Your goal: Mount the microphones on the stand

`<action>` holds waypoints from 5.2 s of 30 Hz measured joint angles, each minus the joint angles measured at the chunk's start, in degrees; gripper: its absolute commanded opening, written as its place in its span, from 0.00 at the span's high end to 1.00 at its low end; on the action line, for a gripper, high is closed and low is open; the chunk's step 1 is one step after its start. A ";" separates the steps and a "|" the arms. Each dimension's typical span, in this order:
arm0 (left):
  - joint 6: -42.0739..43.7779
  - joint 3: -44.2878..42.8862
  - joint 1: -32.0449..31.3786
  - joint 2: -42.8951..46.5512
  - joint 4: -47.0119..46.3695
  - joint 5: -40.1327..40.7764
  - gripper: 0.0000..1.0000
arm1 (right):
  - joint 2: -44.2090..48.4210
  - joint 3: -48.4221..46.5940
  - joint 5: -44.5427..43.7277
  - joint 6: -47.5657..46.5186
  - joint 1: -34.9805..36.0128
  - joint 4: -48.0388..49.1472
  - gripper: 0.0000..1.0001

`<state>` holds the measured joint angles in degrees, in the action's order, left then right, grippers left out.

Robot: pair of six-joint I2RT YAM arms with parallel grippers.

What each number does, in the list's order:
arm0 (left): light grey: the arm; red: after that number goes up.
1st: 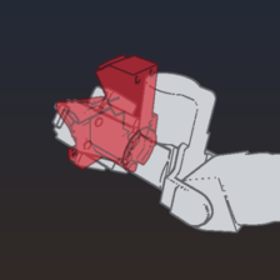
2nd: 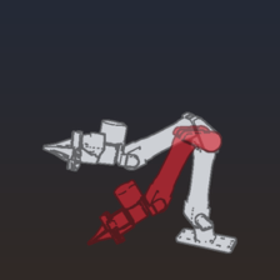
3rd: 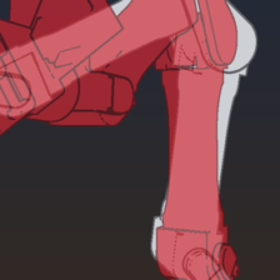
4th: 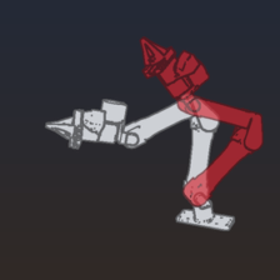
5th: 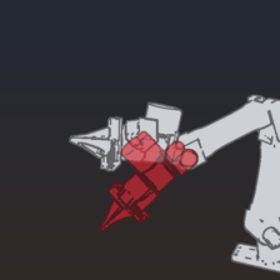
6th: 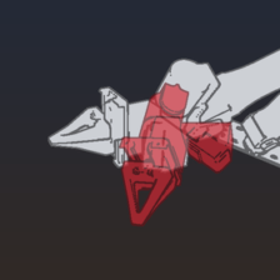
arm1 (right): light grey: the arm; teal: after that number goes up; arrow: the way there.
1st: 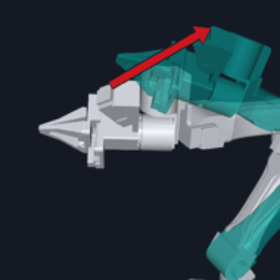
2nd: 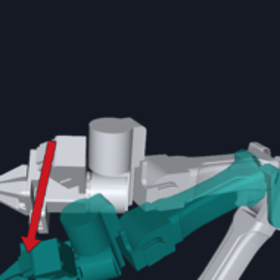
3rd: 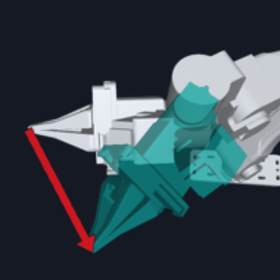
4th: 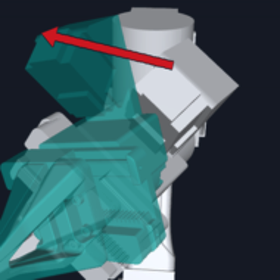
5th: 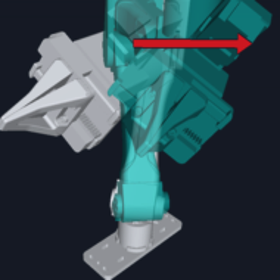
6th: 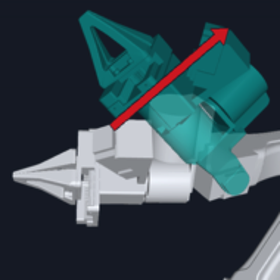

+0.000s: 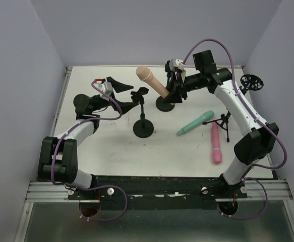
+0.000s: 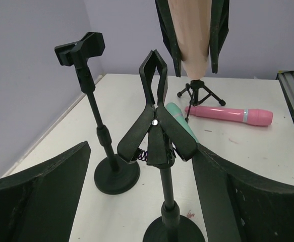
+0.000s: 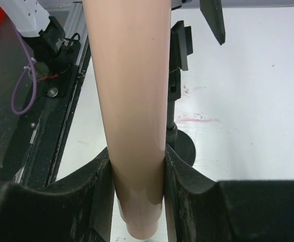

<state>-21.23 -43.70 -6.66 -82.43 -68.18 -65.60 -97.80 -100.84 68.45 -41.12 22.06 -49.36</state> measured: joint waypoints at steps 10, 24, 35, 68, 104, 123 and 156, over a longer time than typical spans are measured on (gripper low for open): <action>-4.04 0.00 -1.36 -1.64 -5.64 -0.02 0.16 | -1.90 -0.52 -0.70 0.61 0.35 0.00 0.83; -5.09 -0.42 -1.36 -1.64 -4.57 -2.60 0.69 | -3.80 -2.78 -2.64 0.61 1.33 -0.04 0.83; -5.03 -0.87 -1.31 -1.51 -2.38 -3.54 0.77 | -7.04 -5.18 -5.38 -1.95 2.67 -1.29 0.83; -3.82 -1.07 -0.57 3.80 3.80 -3.93 0.02 | -10.19 -5.88 -11.02 -5.38 5.70 -2.71 0.12; 12.59 20.50 -21.03 34.75 40.72 45.72 0.10 | 29.09 29.88 -7.19 12.96 -3.65 17.62 0.00; 18.91 15.89 -31.36 11.58 23.56 68.85 0.38 | 31.71 46.93 -0.96 14.86 -5.60 26.99 0.00; 17.88 1.49 -1.79 5.05 22.36 62.38 1.00 | 29.31 46.36 -0.59 8.83 -6.43 22.08 0.00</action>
<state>-3.36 -42.22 -8.45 -77.38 -45.82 -3.22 -68.49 -54.48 67.85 -32.29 15.64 -27.29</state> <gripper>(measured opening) 0.127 0.997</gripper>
